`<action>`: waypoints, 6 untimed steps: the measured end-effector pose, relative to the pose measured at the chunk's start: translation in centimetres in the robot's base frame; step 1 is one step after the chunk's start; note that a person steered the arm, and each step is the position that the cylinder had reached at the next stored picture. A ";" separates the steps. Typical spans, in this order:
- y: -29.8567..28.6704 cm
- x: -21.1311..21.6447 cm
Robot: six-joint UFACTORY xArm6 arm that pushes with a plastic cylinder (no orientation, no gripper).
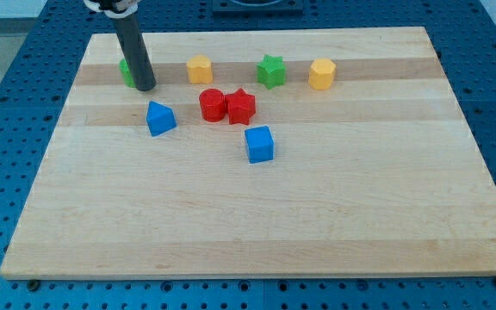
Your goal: Slightly move the triangle downwards
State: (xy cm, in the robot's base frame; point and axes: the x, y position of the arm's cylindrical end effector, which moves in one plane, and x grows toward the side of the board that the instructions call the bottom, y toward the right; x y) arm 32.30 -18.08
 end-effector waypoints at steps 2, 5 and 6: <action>0.0 1.9; 4.2 6.1; 4.2 6.1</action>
